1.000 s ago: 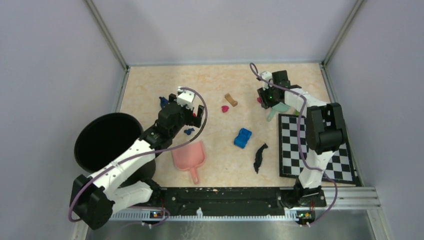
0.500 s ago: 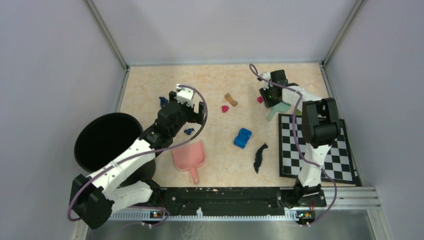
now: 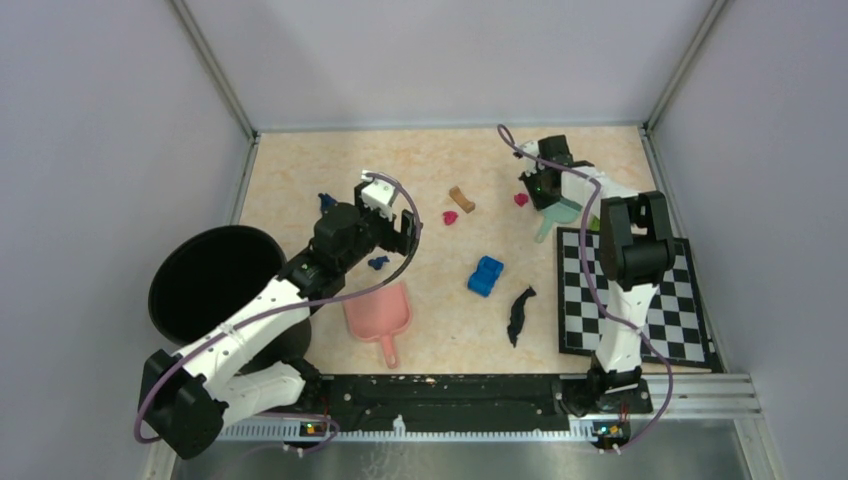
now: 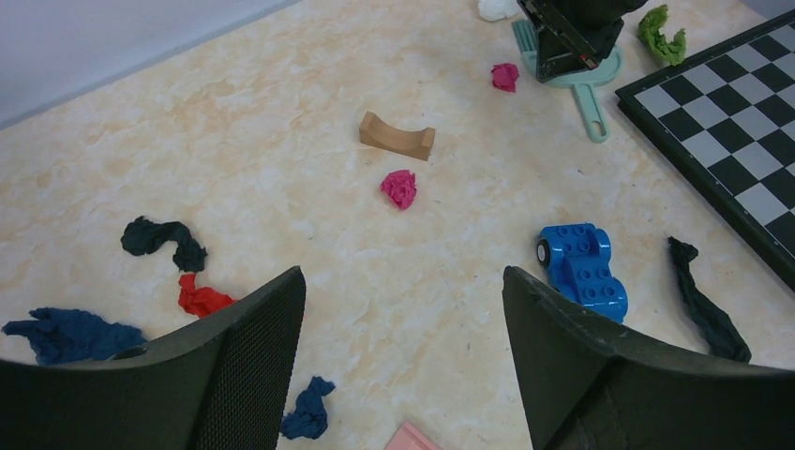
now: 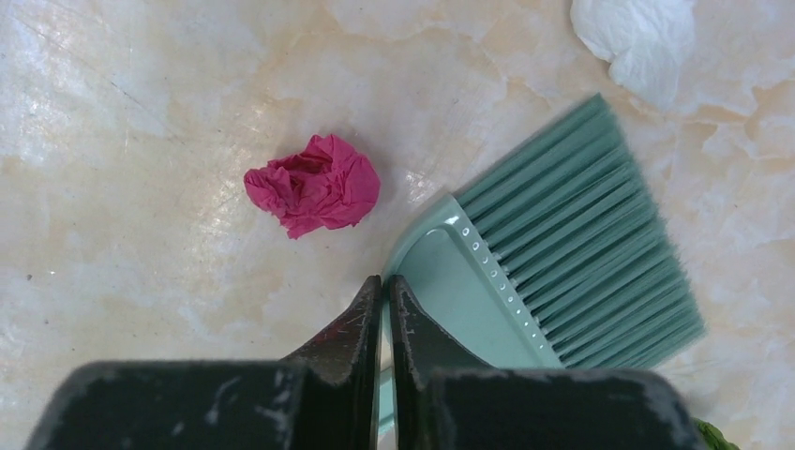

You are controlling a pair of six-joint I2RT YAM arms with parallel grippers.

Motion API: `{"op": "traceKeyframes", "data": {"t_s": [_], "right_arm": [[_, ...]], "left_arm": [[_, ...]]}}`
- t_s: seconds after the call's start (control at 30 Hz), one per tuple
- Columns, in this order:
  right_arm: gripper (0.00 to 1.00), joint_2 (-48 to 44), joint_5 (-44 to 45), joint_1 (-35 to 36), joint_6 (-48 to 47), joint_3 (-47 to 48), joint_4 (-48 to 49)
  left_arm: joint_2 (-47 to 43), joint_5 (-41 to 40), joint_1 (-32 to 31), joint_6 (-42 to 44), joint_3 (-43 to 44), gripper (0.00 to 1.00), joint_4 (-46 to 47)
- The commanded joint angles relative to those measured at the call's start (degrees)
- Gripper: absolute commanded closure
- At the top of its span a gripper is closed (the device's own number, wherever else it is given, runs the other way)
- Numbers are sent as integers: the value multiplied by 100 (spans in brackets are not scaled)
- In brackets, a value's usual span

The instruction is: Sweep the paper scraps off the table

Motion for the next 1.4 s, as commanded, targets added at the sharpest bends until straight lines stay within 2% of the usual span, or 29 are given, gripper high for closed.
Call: {"op": "traceKeyframes", "data": {"t_s": [0.0, 0.4, 0.77, 0.93, 0.97, 1.07, 1.13, 1.27, 1.37], "right_arm": [[100, 145, -75, 22, 87, 164, -519], [100, -1454, -943, 25, 563, -239, -945], [100, -2188, -2093, 0, 918, -218, -1042], [100, -2265, -1711, 0, 831, -260, -1111], [96, -2221, -1548, 0, 765, -297, -1138], [71, -2066, -975, -7, 711, -447, -1165], [61, -1982, -699, -9, 733, -569, -1071], [55, -1729, -433, -258, 975, -592, -616], [55, -1425, -572, -643, 1343, -324, -439]], "left_arm": [[-21, 214, -28, -94, 82, 19, 355], [318, 237, -38, -518, -54, 20, 749], [715, 563, -119, -1129, -165, 21, 1328], [1029, 631, -315, -1213, -19, 23, 1377], [1072, 598, -366, -1227, 9, 23, 1389], [1270, 534, -491, -1312, 153, 23, 1381], [1410, 508, -604, -1307, 282, 23, 1323], [1503, 458, -716, -1190, 389, 23, 1160], [1414, 453, -749, -1160, 342, 23, 1045]]}}
